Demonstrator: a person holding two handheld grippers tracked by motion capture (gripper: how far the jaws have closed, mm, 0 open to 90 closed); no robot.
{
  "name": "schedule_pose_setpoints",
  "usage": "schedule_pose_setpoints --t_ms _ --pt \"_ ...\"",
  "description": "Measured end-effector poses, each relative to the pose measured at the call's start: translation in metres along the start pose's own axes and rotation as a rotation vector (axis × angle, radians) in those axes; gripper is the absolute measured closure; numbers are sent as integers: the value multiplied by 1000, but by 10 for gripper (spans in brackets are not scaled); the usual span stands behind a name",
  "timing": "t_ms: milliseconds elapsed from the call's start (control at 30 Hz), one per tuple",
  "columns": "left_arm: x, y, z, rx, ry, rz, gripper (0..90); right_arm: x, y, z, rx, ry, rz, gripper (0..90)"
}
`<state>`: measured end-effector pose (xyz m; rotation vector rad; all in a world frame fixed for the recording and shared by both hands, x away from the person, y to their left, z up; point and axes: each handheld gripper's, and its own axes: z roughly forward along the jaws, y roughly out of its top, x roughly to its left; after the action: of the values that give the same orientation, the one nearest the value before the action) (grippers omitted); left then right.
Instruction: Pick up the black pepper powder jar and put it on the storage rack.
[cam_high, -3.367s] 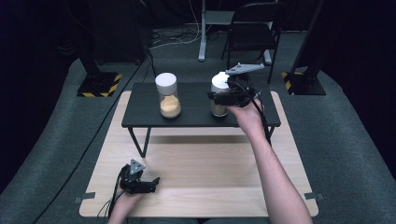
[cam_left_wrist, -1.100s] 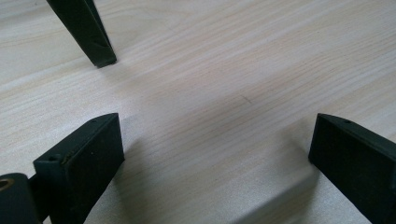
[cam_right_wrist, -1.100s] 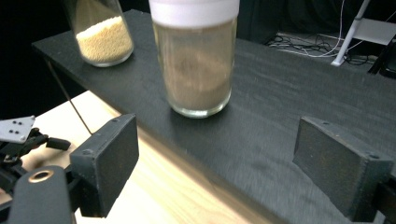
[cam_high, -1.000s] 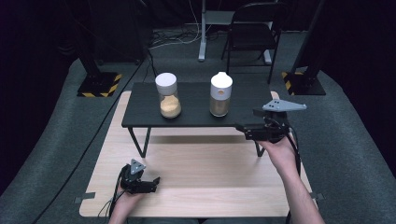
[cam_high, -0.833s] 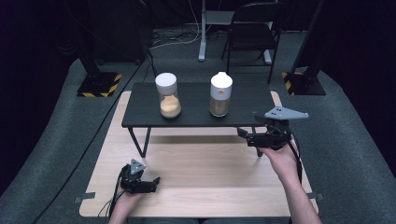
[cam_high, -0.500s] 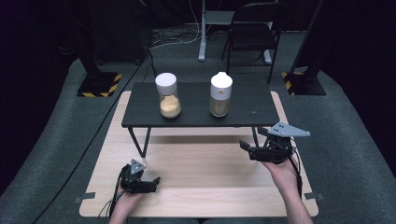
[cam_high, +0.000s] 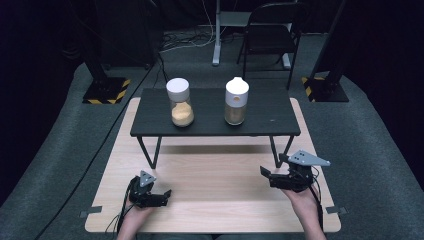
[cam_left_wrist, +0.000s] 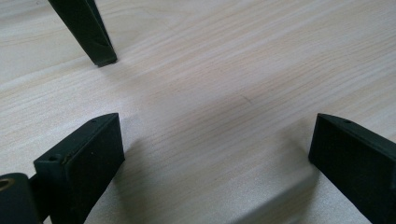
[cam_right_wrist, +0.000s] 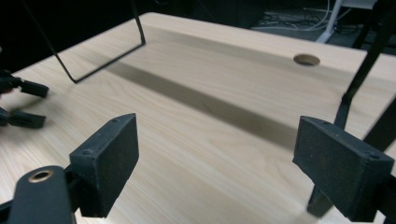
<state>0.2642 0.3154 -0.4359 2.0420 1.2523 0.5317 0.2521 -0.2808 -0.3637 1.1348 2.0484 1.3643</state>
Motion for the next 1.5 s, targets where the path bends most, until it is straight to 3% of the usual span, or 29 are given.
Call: schedule_pose_setpoints --t_ms 433,667,800,1133,1500 --pt "0 0 0 0 1 0 28 -6 -36 16 56 -6 28 130" --pt "-1 0 0 0 2 -1 28 -8 -44 23 86 -4 36 130" --pt "-1 0 0 -1 1 -1 28 -8 -49 34 138 -4 42 130" --pt "0 0 0 0 -1 -1 27 -12 -55 49 205 -20 59 130" --pt "0 0 0 0 -1 0 27 1 -51 59 266 -45 -3 123"
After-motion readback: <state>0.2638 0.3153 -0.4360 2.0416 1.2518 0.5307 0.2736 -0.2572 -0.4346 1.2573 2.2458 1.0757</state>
